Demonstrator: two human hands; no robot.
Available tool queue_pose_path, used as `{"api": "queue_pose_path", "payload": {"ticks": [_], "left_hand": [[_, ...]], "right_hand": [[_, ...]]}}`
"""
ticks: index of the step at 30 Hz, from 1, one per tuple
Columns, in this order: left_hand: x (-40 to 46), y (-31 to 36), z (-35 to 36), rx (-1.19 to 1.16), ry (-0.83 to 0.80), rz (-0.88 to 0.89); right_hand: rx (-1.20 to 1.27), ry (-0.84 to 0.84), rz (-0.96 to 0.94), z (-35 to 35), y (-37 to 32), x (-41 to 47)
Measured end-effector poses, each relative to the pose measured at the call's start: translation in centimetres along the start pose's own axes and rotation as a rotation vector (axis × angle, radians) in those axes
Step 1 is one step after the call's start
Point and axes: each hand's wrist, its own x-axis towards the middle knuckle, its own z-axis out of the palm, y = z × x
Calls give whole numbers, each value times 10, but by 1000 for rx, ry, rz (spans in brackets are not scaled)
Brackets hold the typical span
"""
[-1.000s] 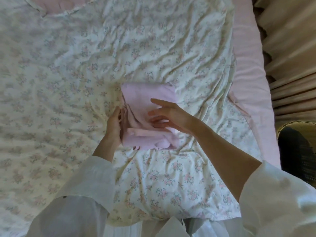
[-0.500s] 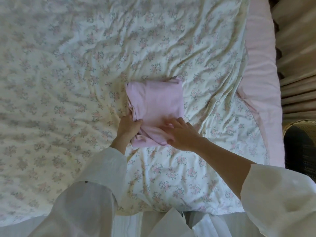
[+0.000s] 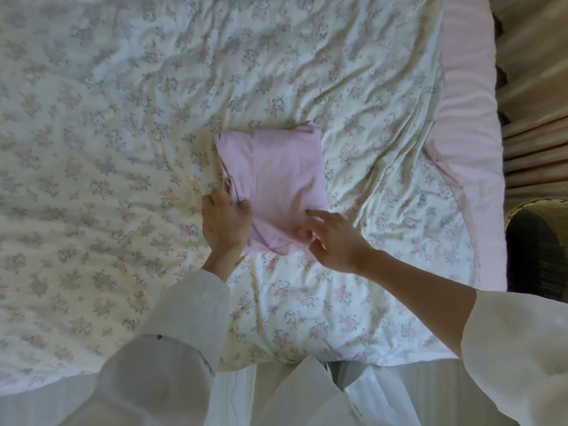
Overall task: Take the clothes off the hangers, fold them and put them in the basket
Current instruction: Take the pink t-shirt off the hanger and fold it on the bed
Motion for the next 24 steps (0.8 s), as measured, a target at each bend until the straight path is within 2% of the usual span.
{"api": "queue_pose_path", "payload": {"ticks": [2,4,7,9,11,13,15,17,21,24], "left_hand": [[-9,-3,-2,22,-167,-55],[-16,-8,-7,-13,-285,-82],[-16,-15,-8,-289,-380,-116],[-14,-21,-9,-453,-368,-201],[-15,-27,-13,-822,-359,-394],[-18,-37,-20,-1318,-465,-552],[-23,-44,-29,-1617,-593,-609],[-27,-46,-33,-1687,-637,-681],[-35,-50,-33,-1545,-619,-810],[-40,-53,-33,-1642,-483,-897]], "right_hand": [[102,85,91,-1,-3,9],[83,125,105,4,-6,12],[28,116,131,15,-2,12],[29,85,176,17,-4,12],[19,51,218,15,-7,14],[-10,19,228,12,-8,16],[-28,-14,231,8,-11,17],[-48,-29,235,6,-12,17],[-56,-39,255,6,-12,16],[-48,-51,262,4,-13,16]]}}
